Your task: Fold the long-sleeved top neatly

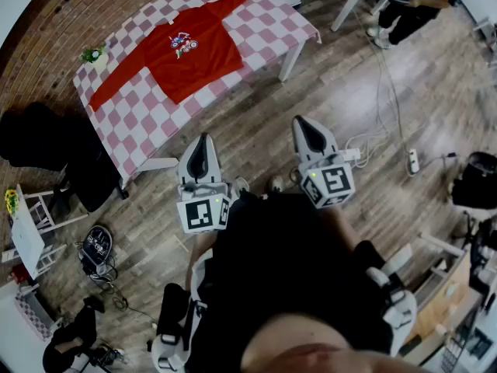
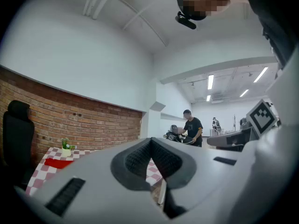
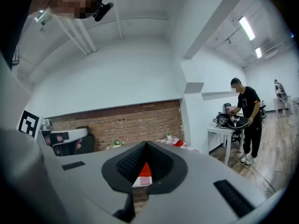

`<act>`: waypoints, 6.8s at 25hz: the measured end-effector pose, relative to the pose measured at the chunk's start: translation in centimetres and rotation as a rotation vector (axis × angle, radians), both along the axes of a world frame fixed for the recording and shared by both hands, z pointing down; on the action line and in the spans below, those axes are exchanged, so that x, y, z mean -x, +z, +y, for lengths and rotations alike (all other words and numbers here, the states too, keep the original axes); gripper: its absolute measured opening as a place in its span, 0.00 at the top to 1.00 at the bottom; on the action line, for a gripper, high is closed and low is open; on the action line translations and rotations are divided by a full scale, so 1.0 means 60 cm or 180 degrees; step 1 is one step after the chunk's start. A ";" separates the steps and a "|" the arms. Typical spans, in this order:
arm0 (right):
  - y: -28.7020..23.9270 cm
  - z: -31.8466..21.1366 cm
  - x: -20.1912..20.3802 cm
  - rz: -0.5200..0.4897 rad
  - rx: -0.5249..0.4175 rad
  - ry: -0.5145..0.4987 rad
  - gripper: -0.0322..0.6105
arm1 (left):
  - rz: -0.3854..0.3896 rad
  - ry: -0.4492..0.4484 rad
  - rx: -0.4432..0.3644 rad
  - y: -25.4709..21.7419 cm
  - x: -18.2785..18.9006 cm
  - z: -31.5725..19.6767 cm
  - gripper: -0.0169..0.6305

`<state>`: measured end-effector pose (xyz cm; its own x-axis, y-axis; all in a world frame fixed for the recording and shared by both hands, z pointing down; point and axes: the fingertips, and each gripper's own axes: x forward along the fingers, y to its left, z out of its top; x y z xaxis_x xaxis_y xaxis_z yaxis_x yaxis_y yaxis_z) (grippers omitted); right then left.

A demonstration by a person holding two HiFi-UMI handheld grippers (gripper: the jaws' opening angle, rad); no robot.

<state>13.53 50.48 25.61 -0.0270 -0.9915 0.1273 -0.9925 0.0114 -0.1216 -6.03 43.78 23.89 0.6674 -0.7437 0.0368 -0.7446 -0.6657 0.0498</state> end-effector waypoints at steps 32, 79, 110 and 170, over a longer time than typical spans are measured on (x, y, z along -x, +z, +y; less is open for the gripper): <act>0.005 -0.043 0.062 0.0135 -0.0067 0.0357 0.73 | 0.0067 0.0364 0.0140 0.035 0.040 -0.058 0.97; 0.093 -0.722 -0.473 0.0074 0.0228 -0.0342 0.73 | -0.0248 -0.0485 0.0295 0.111 -0.441 -0.664 0.97; 0.532 -1.342 -0.695 -0.0071 0.1558 -0.0011 0.75 | -0.0278 -0.0214 0.0910 0.308 -0.576 -1.047 0.97; 0.344 -1.289 -0.581 0.1132 0.1424 -0.0865 0.93 | 0.0017 -0.0502 0.0642 0.201 -0.505 -0.953 0.97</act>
